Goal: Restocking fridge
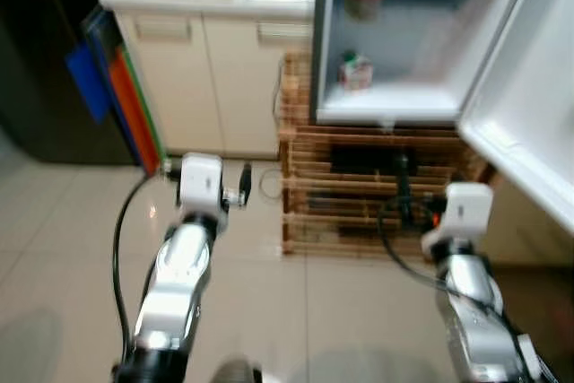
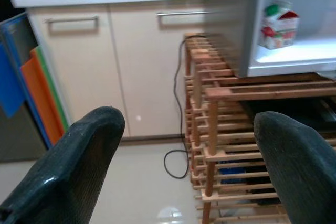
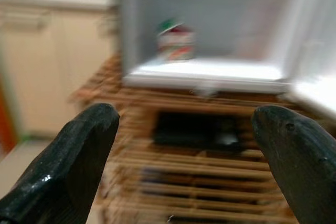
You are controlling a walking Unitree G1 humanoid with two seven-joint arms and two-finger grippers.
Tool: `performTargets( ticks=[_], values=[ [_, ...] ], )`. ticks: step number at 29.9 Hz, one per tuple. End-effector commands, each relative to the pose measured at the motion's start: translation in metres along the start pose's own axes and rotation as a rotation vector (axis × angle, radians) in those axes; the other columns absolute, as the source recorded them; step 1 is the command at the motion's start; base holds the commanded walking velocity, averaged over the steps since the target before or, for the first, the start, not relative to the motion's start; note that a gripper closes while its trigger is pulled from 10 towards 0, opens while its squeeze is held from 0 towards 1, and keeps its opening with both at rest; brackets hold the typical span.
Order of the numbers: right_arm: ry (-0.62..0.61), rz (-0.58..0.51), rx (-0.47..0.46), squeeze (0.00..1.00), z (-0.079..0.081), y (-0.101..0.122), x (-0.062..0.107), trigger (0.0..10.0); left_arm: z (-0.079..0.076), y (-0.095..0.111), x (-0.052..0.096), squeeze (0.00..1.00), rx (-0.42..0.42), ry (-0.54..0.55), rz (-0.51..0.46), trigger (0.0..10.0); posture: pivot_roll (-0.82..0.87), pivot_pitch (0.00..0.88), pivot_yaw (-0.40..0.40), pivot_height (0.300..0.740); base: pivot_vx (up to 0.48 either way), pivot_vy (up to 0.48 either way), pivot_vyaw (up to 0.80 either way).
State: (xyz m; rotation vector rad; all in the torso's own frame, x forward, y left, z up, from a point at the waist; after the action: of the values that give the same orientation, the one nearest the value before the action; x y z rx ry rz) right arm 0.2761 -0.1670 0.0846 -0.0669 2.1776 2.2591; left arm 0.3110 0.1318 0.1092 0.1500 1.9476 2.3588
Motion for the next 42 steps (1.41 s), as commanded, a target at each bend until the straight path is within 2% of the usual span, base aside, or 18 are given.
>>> performTargets(
  ticks=[1,2,14,27,42],
  values=[
    [0.047,-0.035,0.015,0.00,0.010,0.010,-0.004,10.0,-0.002,0.008,-0.003,0.00,-0.003,-0.015,-0.025,10.0,0.02,0.033,0.008,0.740,0.000,0.000,0.00],
    [0.072,-0.043,0.022,0.00,0.017,0.012,-0.005,10.0,-0.003,0.009,-0.004,0.00,-0.026,-0.021,-0.030,10.0,0.02,0.032,0.009,0.740,0.000,0.000,0.00],
    [0.090,-0.027,0.034,0.00,0.024,0.010,-0.006,10.0,-0.007,0.010,-0.004,0.00,-0.018,-0.047,-0.048,10.0,0.02,0.035,0.009,0.740,0.368,-0.281,0.00],
    [0.082,-0.007,0.041,0.00,0.018,0.007,-0.010,10.0,-0.013,0.015,-0.003,0.00,-0.037,-0.073,-0.092,10.0,0.02,0.026,0.007,0.740,0.284,-0.373,0.00],
    [0.018,0.023,0.004,0.00,0.006,0.001,-0.010,10.0,-0.013,0.016,-0.008,0.00,-0.047,-0.081,-0.093,10.0,0.01,0.011,0.024,0.740,0.000,0.000,0.00]
  ],
)
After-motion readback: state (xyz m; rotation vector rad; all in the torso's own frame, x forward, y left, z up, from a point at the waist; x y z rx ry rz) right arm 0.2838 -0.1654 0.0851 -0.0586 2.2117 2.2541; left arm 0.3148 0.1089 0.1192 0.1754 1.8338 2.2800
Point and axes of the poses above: a point about 5 cm out from each wrist's last joint towards the gripper, its own x axis pointing back from the gripper into the wrist, its own y axis along the axis of the wrist's last joint, z = x × y, the point moved 2 cm from there along -x, pointing out of the wrist towards the gripper, and after that the axes turned 6 degrees about -x, right-handed, at the moved point
